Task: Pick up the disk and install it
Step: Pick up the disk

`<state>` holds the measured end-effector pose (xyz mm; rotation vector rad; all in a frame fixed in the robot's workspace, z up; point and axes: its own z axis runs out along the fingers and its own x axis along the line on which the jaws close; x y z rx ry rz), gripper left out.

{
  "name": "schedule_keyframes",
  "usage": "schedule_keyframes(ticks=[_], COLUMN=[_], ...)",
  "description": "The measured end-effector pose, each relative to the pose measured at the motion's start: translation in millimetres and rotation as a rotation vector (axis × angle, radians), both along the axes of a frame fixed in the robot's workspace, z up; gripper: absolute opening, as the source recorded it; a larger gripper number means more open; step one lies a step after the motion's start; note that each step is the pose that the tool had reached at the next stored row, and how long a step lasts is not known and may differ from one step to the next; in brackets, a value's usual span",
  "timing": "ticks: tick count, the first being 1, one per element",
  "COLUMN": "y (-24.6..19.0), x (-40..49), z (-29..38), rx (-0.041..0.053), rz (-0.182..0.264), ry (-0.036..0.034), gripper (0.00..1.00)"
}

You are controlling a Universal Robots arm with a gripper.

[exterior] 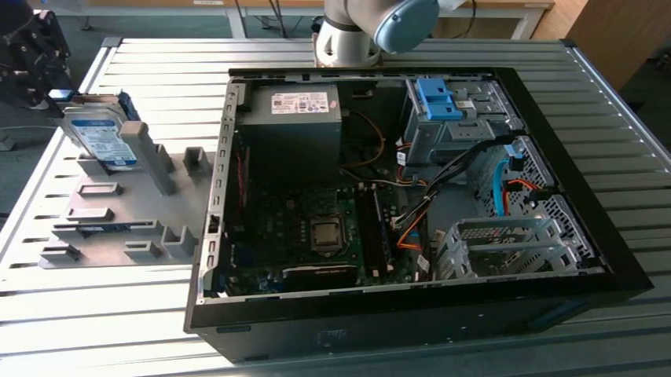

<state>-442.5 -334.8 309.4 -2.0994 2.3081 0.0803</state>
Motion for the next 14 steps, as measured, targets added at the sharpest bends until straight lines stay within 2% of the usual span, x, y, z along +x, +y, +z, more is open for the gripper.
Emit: schedule_keyframes(ticks=[5,6,8,14], y=[0.0,0.0,0.0,0.0], x=[-0.7,-0.7,-0.8,-0.8], z=[-8.8,-10.3,-12.5,-13.4], rx=[-0.0001,-0.0001,-0.0001,-0.0001], rz=[0.000,0.000,0.000,0.000], ry=[0.0001,0.0000,0.0001,0.0001], gripper=[0.51,0.45,0.45,0.45])
